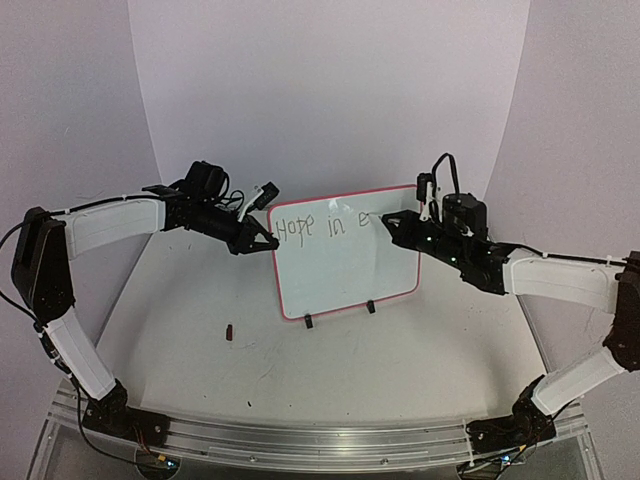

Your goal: Write a sentence on the whiteboard

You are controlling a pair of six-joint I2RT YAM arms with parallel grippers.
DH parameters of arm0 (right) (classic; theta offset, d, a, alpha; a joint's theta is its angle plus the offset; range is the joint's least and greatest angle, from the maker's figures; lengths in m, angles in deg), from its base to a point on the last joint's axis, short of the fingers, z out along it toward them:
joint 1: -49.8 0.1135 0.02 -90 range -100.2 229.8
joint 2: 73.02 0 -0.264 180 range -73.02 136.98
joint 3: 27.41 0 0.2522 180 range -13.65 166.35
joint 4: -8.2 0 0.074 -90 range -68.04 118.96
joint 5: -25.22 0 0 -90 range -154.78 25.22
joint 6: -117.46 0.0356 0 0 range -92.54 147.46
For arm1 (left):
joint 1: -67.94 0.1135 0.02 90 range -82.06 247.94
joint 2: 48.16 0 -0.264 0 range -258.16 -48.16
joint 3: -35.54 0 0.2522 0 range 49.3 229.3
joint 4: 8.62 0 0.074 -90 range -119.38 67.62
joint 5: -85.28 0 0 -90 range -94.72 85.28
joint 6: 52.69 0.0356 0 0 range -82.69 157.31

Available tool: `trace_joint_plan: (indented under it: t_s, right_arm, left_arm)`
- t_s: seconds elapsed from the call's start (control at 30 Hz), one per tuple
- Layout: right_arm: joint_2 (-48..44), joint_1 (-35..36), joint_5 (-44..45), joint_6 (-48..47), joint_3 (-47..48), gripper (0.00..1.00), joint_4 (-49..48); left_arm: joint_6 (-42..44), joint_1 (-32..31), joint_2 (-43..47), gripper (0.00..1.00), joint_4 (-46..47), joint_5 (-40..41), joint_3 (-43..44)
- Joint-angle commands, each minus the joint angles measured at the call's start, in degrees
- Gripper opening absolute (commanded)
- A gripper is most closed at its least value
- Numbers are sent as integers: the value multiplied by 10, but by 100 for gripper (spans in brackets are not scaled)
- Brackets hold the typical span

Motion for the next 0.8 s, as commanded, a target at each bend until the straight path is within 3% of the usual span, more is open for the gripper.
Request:
trace_joint_plan:
  t_s: [0.0, 0.43, 0.77]
  right_arm:
    - [-11, -2, 38, 4, -10, 0, -21]
    - [-13, -2, 40, 14, -40, 0, -4]
    - [-16, -2, 64, -7, 4, 0, 0]
  left_arm:
    - [35, -4, -7, 0, -36, 62, 1]
    - [35, -4, -8, 0, -36, 62, 2]
    - [35, -4, -7, 0, -37, 63, 1]
